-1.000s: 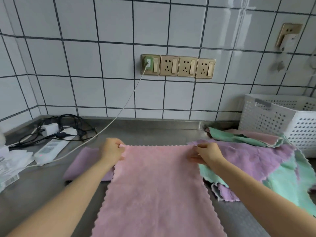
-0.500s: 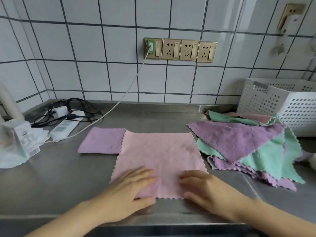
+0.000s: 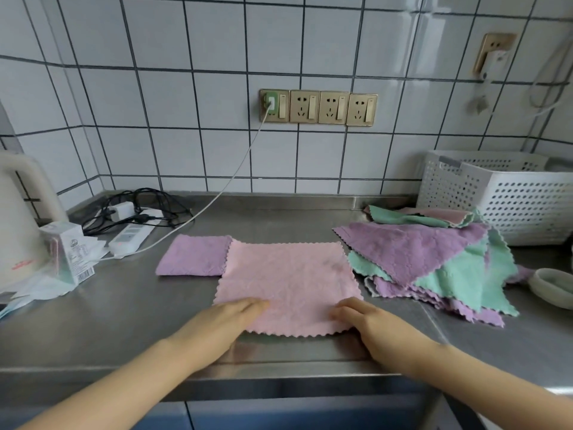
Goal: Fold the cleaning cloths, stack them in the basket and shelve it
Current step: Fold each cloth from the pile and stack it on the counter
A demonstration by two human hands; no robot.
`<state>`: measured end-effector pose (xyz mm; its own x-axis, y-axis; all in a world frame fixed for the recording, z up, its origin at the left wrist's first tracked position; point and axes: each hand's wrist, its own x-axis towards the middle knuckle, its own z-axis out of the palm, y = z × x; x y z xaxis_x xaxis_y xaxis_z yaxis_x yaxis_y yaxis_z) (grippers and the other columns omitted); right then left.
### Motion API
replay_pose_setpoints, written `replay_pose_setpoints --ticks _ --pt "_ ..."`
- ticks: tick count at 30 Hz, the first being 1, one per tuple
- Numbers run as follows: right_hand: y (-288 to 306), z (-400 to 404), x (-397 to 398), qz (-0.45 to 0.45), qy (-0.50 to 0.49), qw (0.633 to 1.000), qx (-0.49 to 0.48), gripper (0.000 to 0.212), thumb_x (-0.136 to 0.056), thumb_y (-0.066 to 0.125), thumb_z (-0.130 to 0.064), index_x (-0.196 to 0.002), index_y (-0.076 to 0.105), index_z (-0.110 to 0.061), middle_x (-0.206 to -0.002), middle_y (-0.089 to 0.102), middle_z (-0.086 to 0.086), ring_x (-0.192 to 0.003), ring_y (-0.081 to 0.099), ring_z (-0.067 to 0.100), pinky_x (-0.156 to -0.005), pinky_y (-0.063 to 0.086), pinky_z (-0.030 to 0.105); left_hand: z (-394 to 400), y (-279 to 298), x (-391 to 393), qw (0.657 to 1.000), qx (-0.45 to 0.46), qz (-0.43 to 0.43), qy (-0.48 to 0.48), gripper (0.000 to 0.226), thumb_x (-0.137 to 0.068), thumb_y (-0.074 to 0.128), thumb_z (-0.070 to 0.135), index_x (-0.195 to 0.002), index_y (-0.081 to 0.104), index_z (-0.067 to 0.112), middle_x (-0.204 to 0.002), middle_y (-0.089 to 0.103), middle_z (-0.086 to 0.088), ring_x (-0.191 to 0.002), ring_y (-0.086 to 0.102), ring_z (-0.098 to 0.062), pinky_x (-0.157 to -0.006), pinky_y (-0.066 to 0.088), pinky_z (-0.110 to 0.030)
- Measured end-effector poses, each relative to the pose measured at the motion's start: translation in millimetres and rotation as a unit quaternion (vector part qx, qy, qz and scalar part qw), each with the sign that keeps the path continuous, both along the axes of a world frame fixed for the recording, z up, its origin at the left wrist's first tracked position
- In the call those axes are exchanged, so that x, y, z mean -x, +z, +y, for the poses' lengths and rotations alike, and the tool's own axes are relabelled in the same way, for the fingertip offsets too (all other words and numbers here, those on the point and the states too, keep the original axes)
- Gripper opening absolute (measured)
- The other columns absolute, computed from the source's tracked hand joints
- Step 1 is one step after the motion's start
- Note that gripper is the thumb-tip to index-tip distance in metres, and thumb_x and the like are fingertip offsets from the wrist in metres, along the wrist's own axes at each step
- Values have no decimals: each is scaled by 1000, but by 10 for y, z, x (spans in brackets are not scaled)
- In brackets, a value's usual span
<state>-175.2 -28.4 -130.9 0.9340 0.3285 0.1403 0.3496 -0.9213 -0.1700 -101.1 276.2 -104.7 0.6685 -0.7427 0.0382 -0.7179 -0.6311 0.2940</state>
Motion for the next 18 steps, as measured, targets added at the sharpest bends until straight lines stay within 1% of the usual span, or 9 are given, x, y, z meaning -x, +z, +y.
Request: replay_pose_setpoints --ticks 2,3,5,8,10,13,15,16,18 --pt "-17 -12 -16 -3 -30 999 -44 58 -76 35 -2 -128 50 -23 -129 48 -7 -115 53 16 -95 45 27 67 -90 -105 998 6 -29 49 62 -90 26 7 -145 29 34 -152 29 15 -135 36 -8 -108 31 -21" --pt "-9 -11 -28 -7 -49 996 -75 55 -75 37 -5 -125 53 -22 -125 52 -7 -114 55 16 -95 44 26 86 -115 -139 996 22 -19 81 59 -92 32 2 -143 36 32 -150 35 12 -133 40 -10 -106 33 -23" --pt "22 21 -38 -24 -73 992 -102 41 -82 49 -16 -122 55 -22 -118 57 -8 -110 57 14 -93 44 23 106 -122 -185 991 80 12 108 43 -96 41 10 -133 51 29 -139 49 12 -126 46 -7 -104 35 -21" --pt "9 76 5 -50 -90 991 -87 35 -88 57 -30 -122 53 -26 -117 56 -10 -106 55 12 -88 47 26 149 -84 -188 982 155 58 93 30 -96 50 17 -121 63 27 -119 59 27 -109 51 16 -98 39 -12" --pt "9 94 32 -58 -87 992 -77 32 -86 54 -15 -118 56 -22 -113 59 -6 -103 57 17 -84 47 29 212 -77 -144 983 147 77 83 30 -96 50 20 -122 62 31 -118 54 33 -110 46 23 -92 32 1" --pt "85 26 133 -58 -93 988 -112 31 -81 53 1 -101 67 -18 -98 67 -5 -90 63 15 -78 49 25 338 -63 -50 984 132 101 70 29 -95 53 25 -114 61 45 -122 54 34 -117 46 17 -96 30 0" --pt "162 -66 269 -35 -109 982 -148 25 -83 61 -5 -93 71 -26 -87 70 -13 -80 63 3 -74 48 19 449 7 72 982 133 111 70 17 -90 58 38 -100 62 52 -108 55 44 -110 50 19 -95 36 -3" --pt "204 -106 353 -7 -108 980 -168 23 -83 65 -9 -88 71 -31 -82 71 -15 -76 63 1 -71 47 17 502 53 134 981 139 117 72 12 -83 59 55 -94 64 53 -102 57 46 -105 54 18 -94 40 -6" --pt "333 -152 519 83 -98 964 -234 16 -82 71 -17 -79 72 -32 -75 70 -8 -65 58 -2 -64 45 18 607 180 246 974 162 138 77 46 -60 50 85 -84 70 52 -88 67 36 -84 62 14 -80 47 -11"
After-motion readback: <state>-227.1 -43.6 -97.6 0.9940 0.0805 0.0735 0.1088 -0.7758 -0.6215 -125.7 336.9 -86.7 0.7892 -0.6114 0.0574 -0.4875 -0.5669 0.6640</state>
